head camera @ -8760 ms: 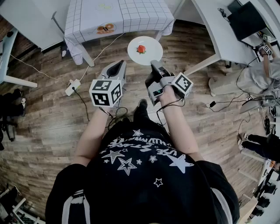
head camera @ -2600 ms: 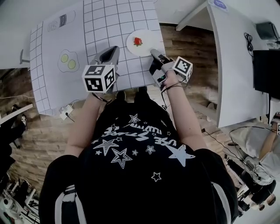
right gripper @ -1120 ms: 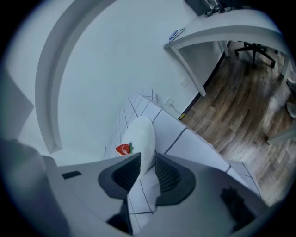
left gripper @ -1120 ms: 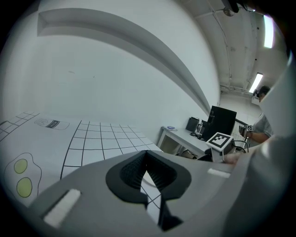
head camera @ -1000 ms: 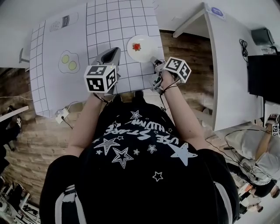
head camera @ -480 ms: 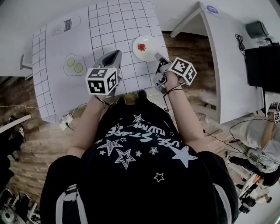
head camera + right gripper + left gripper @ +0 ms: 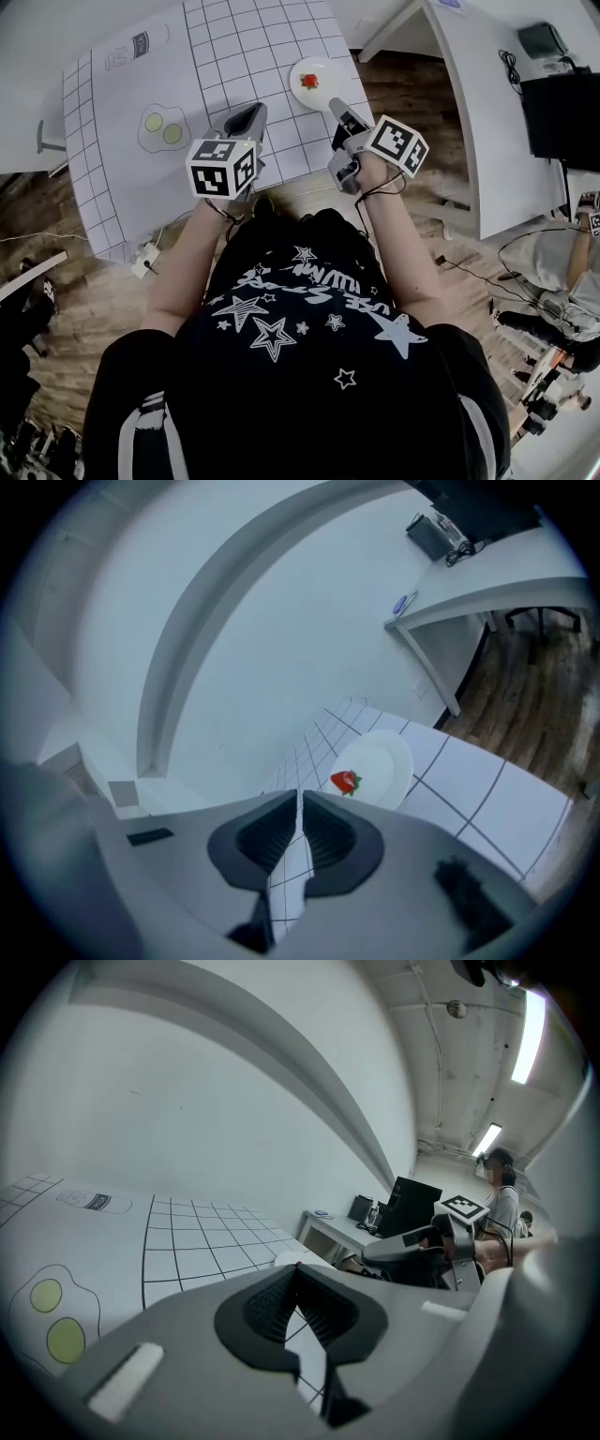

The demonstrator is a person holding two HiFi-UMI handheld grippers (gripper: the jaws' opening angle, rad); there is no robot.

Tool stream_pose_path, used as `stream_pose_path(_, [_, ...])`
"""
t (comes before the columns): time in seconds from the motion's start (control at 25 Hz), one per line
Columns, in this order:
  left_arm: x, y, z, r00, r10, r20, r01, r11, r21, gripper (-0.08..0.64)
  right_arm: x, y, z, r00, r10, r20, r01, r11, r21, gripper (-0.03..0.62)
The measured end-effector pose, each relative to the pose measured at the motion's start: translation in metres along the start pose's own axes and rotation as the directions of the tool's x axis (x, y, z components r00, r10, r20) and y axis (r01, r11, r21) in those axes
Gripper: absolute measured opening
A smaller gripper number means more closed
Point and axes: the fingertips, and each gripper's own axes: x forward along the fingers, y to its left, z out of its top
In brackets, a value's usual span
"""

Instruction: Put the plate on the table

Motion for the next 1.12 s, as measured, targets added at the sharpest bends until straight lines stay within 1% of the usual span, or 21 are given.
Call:
stream_pose_path(0.16, [-0.011,-0.002,0.000,1.000,0.026,0.017,-0.026,1.000,-0.007,0.009,0.001,0.019,-0.009,0.998,0.049,-0.037,-0.051,0.996,-0.069,0.025])
stream_pose_path(0.32, [-0.028,-0.010,-0.005,0.998,0.054,0.027,-0.054,0.998,-0.028,0.009,-0.006,0.035,-0.024,0.992,0.092,-0.091,-0.106,0.981,-0.161,0.020])
stream_pose_path(0.4, [-0.038,-0.017,-0.007,0.997,0.071,0.036,-0.070,0.997,-0.043,0.009,-0.015,0.040,-0.035,0.987,0.105,-0.118,-0.126,0.974,-0.190,0.018])
stream_pose_path(0.6, [-0.063,-0.042,-0.016,0.991,0.120,0.062,-0.118,0.992,-0.044,0.009,-0.049,0.041,-0.054,0.974,0.151,-0.167,-0.185,0.960,-0.209,0.018])
stream_pose_path(0.8, [-0.089,-0.075,-0.032,0.984,0.154,0.087,-0.151,0.988,-0.038,0.009,-0.086,0.049,-0.076,0.954,0.229,-0.196,-0.270,0.938,-0.217,0.015])
stream_pose_path(1.0, [-0.115,-0.115,-0.050,0.979,0.179,0.099,-0.180,0.984,0.001,0.009,-0.135,0.051,-0.097,0.937,0.262,-0.231,-0.316,0.917,-0.244,0.015])
stream_pose_path(1.12, [-0.134,-0.131,-0.057,0.971,0.207,0.119,-0.208,0.978,-0.002,0.009,-0.160,0.051,-0.105,0.929,0.276,-0.247,-0.339,0.903,-0.264,0.015])
